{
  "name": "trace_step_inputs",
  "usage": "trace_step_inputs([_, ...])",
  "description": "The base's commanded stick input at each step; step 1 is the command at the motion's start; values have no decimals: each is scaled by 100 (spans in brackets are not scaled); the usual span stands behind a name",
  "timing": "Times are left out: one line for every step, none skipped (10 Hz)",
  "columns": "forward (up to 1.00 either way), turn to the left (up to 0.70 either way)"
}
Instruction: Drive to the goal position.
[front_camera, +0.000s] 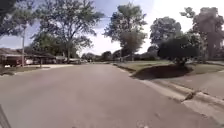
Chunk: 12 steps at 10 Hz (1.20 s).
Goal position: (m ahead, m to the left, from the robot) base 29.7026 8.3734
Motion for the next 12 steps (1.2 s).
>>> trace_step_inputs([70,3])
trace_step_inputs([70,3])
trace_step_inputs([70,3])
trace_step_inputs([70,3])
trace_step_inputs([70,3])
trace_step_inputs([70,3])
trace_step_inputs([70,3])
trace_step_inputs([70,3])
trace_step_inputs([70,3])
trace_step_inputs([70,3])
trace_step_inputs([70,3])
trace_step_inputs([70,3])
